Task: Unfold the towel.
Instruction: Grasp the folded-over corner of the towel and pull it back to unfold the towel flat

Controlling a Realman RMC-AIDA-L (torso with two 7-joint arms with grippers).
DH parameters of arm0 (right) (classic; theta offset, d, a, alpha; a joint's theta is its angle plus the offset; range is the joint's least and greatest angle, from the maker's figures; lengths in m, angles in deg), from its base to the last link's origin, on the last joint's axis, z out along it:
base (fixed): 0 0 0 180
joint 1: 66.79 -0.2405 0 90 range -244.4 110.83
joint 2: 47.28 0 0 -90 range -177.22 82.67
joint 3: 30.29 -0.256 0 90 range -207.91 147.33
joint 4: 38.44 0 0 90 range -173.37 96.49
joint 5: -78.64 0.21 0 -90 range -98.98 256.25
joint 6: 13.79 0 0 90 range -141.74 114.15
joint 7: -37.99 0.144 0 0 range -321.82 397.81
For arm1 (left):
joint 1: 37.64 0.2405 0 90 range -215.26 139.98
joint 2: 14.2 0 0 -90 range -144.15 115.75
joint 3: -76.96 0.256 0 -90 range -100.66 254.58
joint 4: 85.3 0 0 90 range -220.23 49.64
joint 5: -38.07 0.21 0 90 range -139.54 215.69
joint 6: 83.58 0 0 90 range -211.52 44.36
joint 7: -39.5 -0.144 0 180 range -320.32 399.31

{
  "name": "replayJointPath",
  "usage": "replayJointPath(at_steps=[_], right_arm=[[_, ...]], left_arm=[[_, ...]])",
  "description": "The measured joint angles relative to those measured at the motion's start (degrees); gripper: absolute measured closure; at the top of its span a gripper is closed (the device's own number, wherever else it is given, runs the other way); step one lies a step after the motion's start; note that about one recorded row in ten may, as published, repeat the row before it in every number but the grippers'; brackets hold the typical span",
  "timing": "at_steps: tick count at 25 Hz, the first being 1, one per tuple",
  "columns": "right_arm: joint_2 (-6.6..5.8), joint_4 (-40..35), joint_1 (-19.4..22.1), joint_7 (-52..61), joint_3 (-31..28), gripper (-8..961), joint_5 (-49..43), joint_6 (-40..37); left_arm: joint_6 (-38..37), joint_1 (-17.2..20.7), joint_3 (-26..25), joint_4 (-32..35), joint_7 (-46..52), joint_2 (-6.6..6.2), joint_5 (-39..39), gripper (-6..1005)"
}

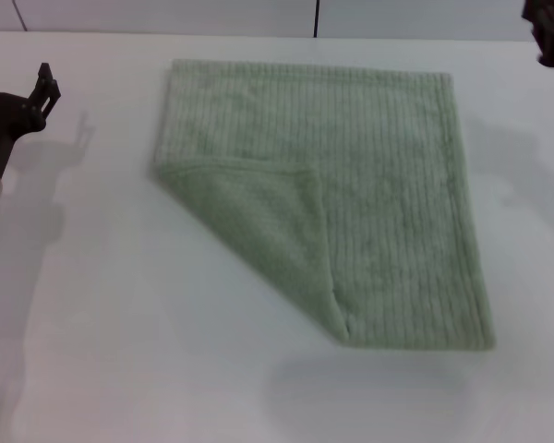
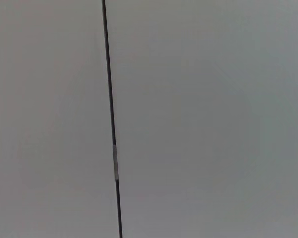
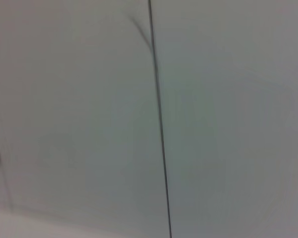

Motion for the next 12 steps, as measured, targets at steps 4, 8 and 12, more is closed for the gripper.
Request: replayJointPath(at_steps=[4,8,12], right_arm=[[-1.89,-0.2,-6.9,19.2,-8.8,954,-16.8,-16.8],[-0.08,3.7,-17.2,25.3,-20.1,954,-29.1,-32.8],[-0.46,11.5,-26.3,25.5,-24.6,954,-35.0,-40.3]], left_arm=[[0.1,-0.3,-0.2,0.3,0.0,-0.02,0.0,149],[0.2,-0.4,0.0,0.1,0.0,0.00,0.0,149],[0.3,-0.5,0.2,0.1,0.0,0.02,0.0,149]])
